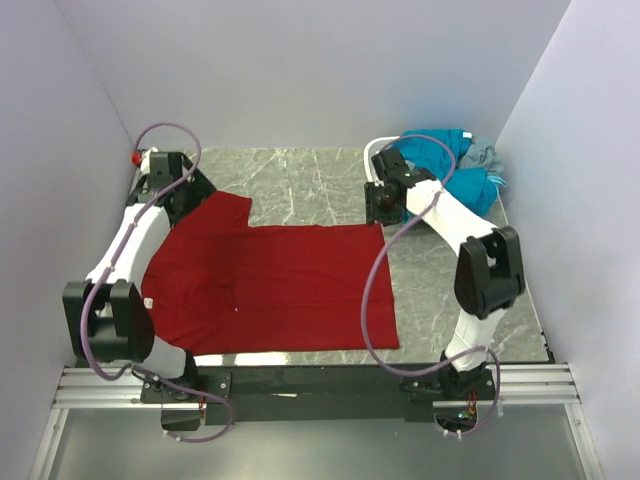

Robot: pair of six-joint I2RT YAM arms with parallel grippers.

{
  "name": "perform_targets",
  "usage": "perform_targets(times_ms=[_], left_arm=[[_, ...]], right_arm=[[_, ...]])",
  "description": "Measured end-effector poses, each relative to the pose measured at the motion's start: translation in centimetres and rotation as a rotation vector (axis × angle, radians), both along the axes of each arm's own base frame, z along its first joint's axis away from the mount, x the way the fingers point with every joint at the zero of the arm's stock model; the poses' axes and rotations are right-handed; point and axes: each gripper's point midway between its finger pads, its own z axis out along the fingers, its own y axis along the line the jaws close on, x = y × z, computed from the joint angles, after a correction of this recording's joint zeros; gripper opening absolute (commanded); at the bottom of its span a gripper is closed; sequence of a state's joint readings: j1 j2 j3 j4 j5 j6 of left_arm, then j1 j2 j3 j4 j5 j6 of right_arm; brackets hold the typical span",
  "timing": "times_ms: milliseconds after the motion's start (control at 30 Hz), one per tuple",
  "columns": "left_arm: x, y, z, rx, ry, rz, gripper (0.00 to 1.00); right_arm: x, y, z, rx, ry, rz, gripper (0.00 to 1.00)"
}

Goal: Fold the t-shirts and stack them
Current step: Fold the tshirt

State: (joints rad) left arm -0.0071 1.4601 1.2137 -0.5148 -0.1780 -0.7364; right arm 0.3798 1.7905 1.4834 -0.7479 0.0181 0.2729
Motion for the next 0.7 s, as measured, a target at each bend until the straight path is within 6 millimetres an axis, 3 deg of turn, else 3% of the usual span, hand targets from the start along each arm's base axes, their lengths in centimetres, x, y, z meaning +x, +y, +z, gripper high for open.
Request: perform_targets(times_ms=[200,367,700], left_arm=[[3.9,-0.7,1.8,0.000,-0.059,-0.063,1.00],[5.2,-0.9,1.5,0.010,-0.054,-0.089,0.99],[8.7,-0.7,0.1,0.030,-0.025,-0.098,0.99]], right_arm=[[2.7,-2.0,-4.7,-0.074,0.038,-0.051,0.51],[3.8,-2.7,-7.0,-0.093,0.048,-0.072,0.51],[5.9,-3.7,-7.3,-0.046,0.004,-0.118,0.51]])
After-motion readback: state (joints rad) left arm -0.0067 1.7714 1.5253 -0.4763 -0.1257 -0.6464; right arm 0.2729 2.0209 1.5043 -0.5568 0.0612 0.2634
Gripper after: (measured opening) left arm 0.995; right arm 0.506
